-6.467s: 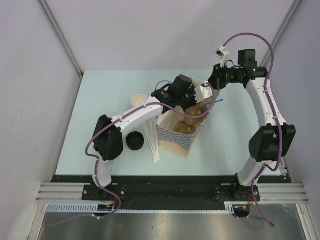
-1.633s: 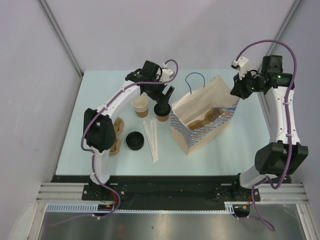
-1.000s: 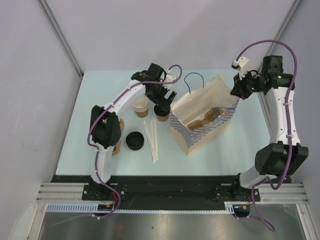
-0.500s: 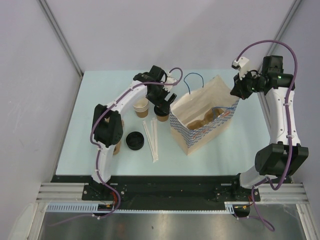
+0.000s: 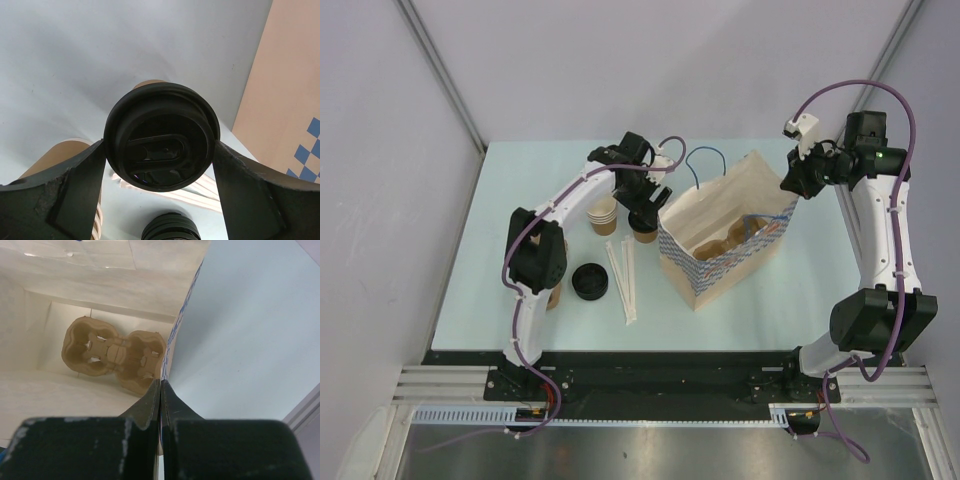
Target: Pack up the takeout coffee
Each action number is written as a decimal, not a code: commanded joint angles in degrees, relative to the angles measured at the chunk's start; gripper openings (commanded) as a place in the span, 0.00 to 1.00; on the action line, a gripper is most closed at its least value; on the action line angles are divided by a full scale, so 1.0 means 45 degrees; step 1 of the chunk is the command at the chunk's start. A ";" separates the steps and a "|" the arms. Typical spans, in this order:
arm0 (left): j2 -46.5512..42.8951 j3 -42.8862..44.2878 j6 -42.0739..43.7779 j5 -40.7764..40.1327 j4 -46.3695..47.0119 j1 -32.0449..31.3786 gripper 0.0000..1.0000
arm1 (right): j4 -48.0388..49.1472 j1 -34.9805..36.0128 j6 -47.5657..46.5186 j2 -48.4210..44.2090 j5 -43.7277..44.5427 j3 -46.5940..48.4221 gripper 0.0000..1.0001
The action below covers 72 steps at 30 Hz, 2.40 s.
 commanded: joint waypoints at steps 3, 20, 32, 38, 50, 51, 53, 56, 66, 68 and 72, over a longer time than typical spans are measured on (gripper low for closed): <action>-0.0046 0.0664 0.0101 0.0189 0.0070 0.0041 0.73 | 0.0272 -0.0036 0.0086 -0.0470 -0.0404 -0.0037 0.00; -0.3695 0.2711 -0.0310 0.1398 0.0617 0.0821 0.24 | 0.1462 0.0315 0.0866 -0.1016 -0.1320 -0.1246 0.00; -0.6334 0.3613 -0.0311 0.5597 0.0207 0.0921 0.25 | 0.0936 0.0491 0.2700 -0.2110 -0.1419 -0.2204 0.00; -0.6843 0.4100 0.0236 0.6906 -0.0378 -0.0638 0.25 | 0.1209 0.0667 0.3835 -0.2559 -0.1321 -0.2674 0.00; -0.6725 0.4551 -0.0719 0.5171 0.0733 -0.2947 0.25 | 0.1092 0.0745 0.4460 -0.3224 -0.1165 -0.3278 0.00; -0.6765 0.4512 -0.0817 0.5189 0.0793 -0.3005 0.25 | 0.1111 0.0745 0.4461 -0.3263 -0.1185 -0.3299 0.00; -0.6610 0.4280 -0.0546 0.4879 0.0173 -0.3492 0.25 | 0.1112 0.0745 0.4461 -0.3341 -0.1243 -0.3338 0.00; -0.6395 0.3131 -0.0077 0.4060 -0.0279 -0.4097 0.23 | 0.0936 0.0745 0.4480 -0.3477 -0.1380 -0.3416 0.00; -0.6181 -0.1365 0.0431 0.1714 0.1691 -0.4315 0.19 | -0.0332 0.0531 0.4267 -0.4376 -0.2101 -0.3650 0.00; -0.6082 -0.1931 0.0626 0.1422 0.1847 -0.4295 0.19 | -0.0916 0.0433 0.4110 -0.4609 -0.2278 -0.3689 0.00; -0.6277 -0.2869 0.1465 0.1128 0.1965 -0.4256 0.19 | -0.2556 0.0180 0.2941 -0.5058 -0.2708 -0.3689 0.00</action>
